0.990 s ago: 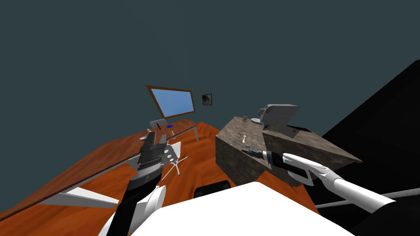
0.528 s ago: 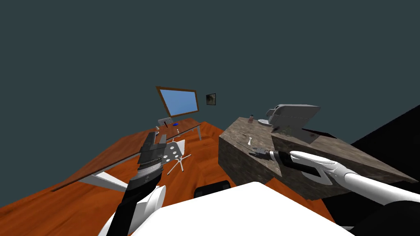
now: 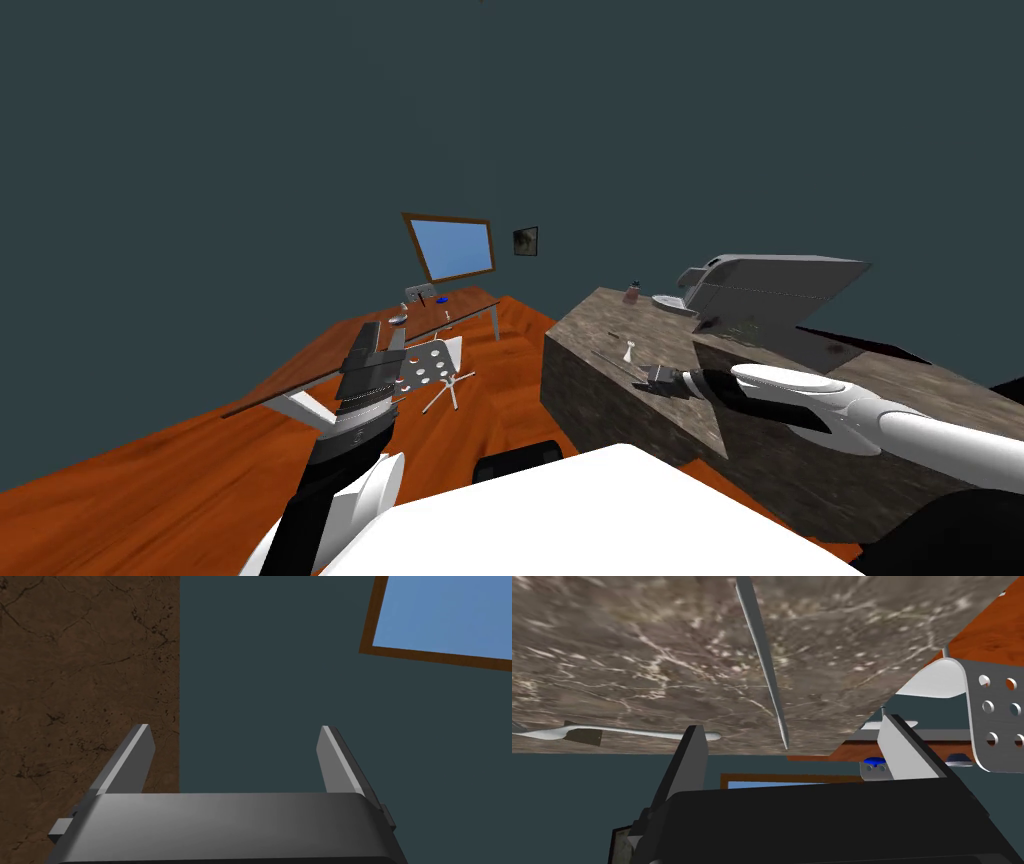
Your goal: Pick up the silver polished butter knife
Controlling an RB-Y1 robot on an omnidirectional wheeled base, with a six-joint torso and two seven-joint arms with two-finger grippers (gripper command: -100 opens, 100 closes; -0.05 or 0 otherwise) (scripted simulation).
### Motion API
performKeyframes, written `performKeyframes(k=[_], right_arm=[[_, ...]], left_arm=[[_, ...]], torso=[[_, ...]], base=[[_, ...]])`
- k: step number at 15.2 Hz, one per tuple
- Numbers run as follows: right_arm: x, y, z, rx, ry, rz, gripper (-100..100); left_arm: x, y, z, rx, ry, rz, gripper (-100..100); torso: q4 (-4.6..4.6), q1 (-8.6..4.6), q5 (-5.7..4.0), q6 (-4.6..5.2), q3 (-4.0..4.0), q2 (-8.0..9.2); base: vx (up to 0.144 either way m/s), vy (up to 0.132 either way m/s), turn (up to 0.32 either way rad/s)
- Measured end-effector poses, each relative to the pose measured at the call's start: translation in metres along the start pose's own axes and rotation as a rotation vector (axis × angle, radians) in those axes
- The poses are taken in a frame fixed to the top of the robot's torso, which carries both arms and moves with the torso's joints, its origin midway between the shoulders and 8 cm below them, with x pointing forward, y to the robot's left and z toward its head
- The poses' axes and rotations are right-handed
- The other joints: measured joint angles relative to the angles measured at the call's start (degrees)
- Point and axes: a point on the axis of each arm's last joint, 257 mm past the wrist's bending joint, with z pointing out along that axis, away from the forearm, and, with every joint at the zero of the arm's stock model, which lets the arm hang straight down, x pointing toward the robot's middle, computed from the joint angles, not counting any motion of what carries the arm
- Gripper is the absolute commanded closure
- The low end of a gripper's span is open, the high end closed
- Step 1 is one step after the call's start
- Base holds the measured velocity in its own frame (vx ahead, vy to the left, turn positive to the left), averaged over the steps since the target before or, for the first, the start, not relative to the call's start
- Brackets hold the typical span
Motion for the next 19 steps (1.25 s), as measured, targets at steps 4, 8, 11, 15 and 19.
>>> performKeyframes(k=[4, 8, 11, 15, 19], right_arm=[[0.039, -0.024, -0.022, 0.039, 0.130, -0.056, -100], [0.053, -0.027, -0.024, 0.051, 0.155, -0.055, -100], [0.064, -0.023, -0.019, 0.054, 0.155, -0.044, 100], [0.063, -0.023, -0.019, 0.052, 0.153, -0.044, 100], [0.054, -0.027, -0.026, 0.051, 0.156, -0.057, 100]], left_arm=[[0.000, 0.000, 0.000, 0.000, 0.000, 0.000, 0], [0.000, 0.000, 0.000, 0.000, 0.000, 0.000, 0], [0.000, 0.000, 0.000, 0.000, 0.000, 0.000, 0], [0.000, 0.000, 0.000, 0.000, 0.000, 0.000, 0], [0.000, 0.000, 0.000, 0.000, 0.000, 0.000, 0]], torso=[[0.00, 0.12, 0.02, 0.01, 0.00, 0.00], [0.00, -0.21, -0.07, 0.04, 0.00, 0.00], [-0.02, -0.46, -0.20, -0.01, -0.04, -0.06], [-0.03, -0.43, -0.26, -0.01, -0.05, -0.05], [-0.01, -0.33, -0.21, 0.05, 0.02, 0.07]], base=[[0.018, 0.083, 0.159], [0.025, 0.000, 0.074], [0.015, -0.024, 0.042], [0.000, 0.000, 0.000], [-0.021, 0.021, -0.088]])
